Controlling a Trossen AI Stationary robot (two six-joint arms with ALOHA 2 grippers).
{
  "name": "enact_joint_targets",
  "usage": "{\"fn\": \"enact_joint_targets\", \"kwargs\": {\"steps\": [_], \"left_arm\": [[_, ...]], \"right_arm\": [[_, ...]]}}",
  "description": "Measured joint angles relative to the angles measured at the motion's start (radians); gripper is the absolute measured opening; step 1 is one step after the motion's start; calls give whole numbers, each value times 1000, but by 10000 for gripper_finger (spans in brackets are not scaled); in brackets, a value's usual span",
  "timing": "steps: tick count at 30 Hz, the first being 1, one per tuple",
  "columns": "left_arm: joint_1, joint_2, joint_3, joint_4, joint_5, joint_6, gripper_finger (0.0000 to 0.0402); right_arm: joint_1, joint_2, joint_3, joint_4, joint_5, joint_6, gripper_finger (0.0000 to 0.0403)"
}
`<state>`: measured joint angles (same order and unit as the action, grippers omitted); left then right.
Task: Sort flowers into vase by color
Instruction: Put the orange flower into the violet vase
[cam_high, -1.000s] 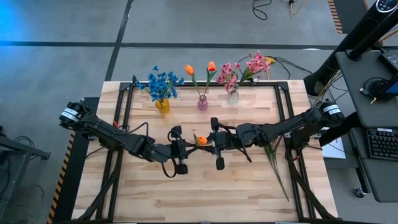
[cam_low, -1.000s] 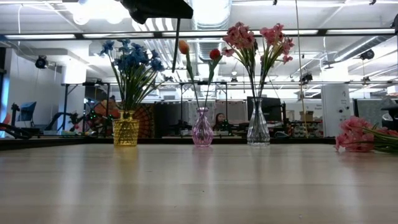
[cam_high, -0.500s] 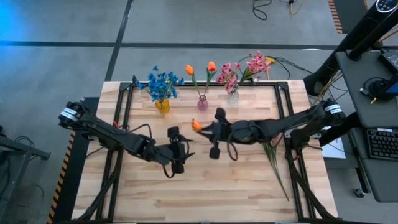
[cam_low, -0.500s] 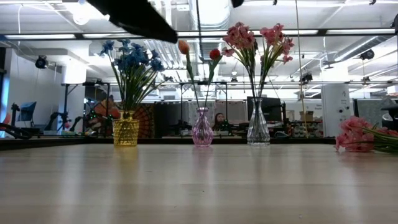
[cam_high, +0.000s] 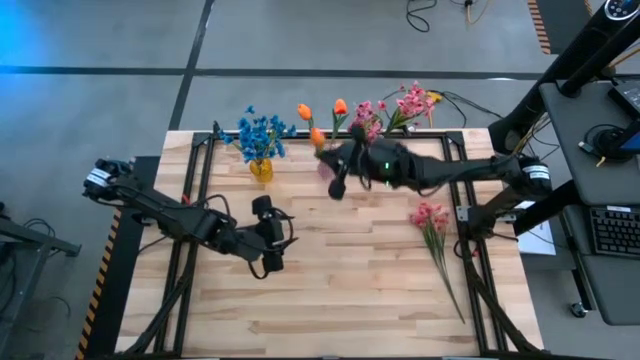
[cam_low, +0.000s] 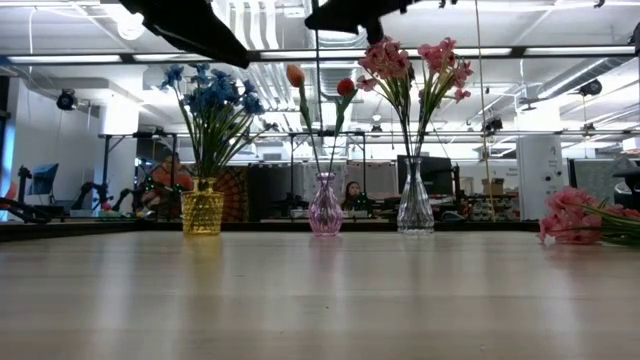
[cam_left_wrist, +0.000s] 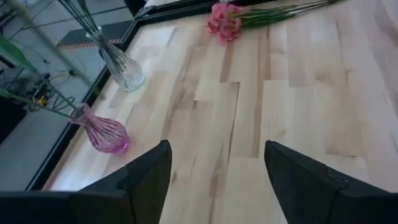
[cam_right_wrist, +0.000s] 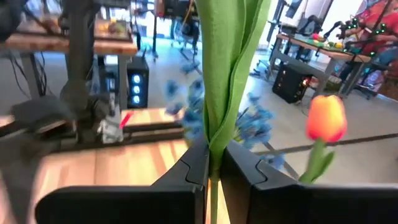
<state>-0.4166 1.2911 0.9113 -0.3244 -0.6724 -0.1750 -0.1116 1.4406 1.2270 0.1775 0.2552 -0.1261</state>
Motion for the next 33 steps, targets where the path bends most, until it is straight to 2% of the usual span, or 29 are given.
{"fn": "enact_joint_targets", "kwargs": {"steps": [5,11,17,20,27,30,33], "left_arm": [[-36,-43,-64,109,1,86,229],[-63,-140,-192,399,16,261,224],[-65,-256,-290,650,233,374,224],[-65,-308,-325,703,295,385,224],[-65,-404,-360,707,254,342,224],[-65,-426,-363,707,210,330,224],[-65,-439,-364,706,207,316,224]], "right_arm": [[-119,0,-1,66,-142,37,22],[-163,0,-8,69,-150,32,22],[-160,0,-17,101,-151,2,22],[-149,0,-16,100,-151,-15,22],[-81,0,-16,96,-151,-103,22],[-46,0,-16,97,-68,-116,22],[2,17,-16,109,121,-105,22]]}}
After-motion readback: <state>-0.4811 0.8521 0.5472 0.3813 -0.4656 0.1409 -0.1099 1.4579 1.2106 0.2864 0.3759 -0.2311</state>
